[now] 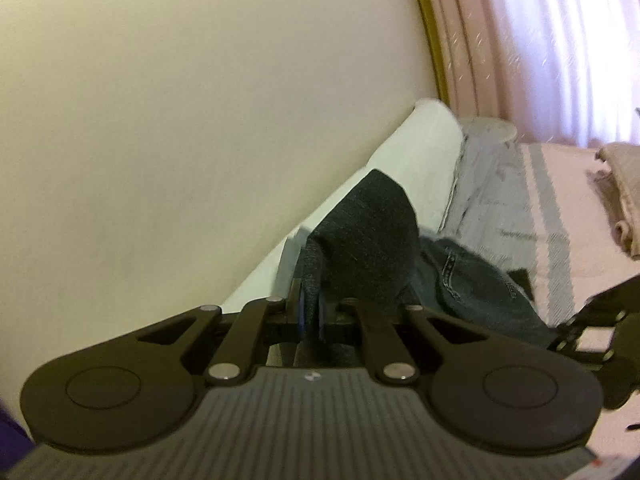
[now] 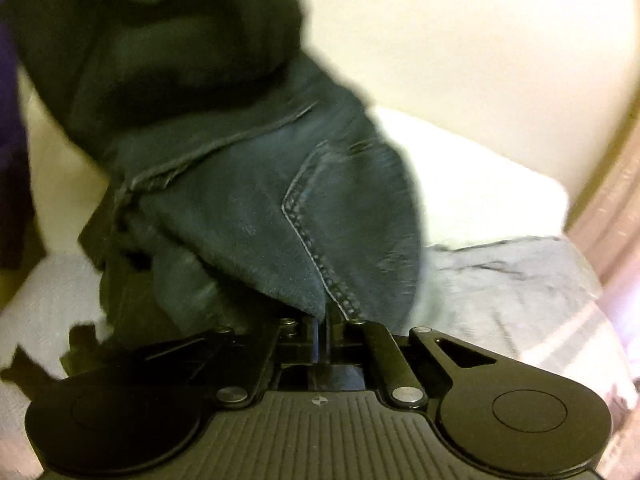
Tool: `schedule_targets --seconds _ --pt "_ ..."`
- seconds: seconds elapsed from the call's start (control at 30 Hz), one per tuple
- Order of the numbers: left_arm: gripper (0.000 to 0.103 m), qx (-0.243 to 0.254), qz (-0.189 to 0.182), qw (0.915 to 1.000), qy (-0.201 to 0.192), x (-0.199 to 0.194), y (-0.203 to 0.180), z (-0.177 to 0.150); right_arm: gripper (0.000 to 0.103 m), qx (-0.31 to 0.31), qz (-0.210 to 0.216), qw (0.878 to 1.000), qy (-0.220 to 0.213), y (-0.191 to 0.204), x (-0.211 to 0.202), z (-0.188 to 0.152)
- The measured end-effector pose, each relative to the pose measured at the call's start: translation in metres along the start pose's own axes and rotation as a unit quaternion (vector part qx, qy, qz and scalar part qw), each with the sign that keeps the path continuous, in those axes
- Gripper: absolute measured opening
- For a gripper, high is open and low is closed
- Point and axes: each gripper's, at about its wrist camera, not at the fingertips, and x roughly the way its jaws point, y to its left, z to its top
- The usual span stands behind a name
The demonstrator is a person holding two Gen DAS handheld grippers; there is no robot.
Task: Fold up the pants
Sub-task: 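Grasp the dark blue jeans with the left gripper while the right gripper grasps them too, then lift the jeans off the pile and carry them onto the open bed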
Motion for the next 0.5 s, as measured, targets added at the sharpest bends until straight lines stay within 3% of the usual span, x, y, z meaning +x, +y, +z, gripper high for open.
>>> schedule_targets --seconds 0.13,0.27,0.43,0.5 --pt "0.004 -0.009 -0.03 0.999 -0.03 -0.026 -0.001 0.02 0.0 0.041 -0.048 0.998 -0.016 -0.046 -0.054 0.008" --pt "0.004 -0.019 -0.087 0.9943 -0.058 -0.061 -0.025 0.039 0.0 0.09 -0.1 0.991 -0.021 -0.098 -0.123 -0.006" --pt "0.003 -0.052 -0.2 0.9747 -0.085 -0.11 -0.077 0.06 0.0 0.127 -0.174 0.976 -0.009 -0.144 -0.238 -0.062" --pt "0.003 -0.068 -0.25 0.9617 -0.088 -0.13 -0.105 0.065 0.0 0.141 -0.205 0.968 0.007 -0.158 -0.29 -0.098"
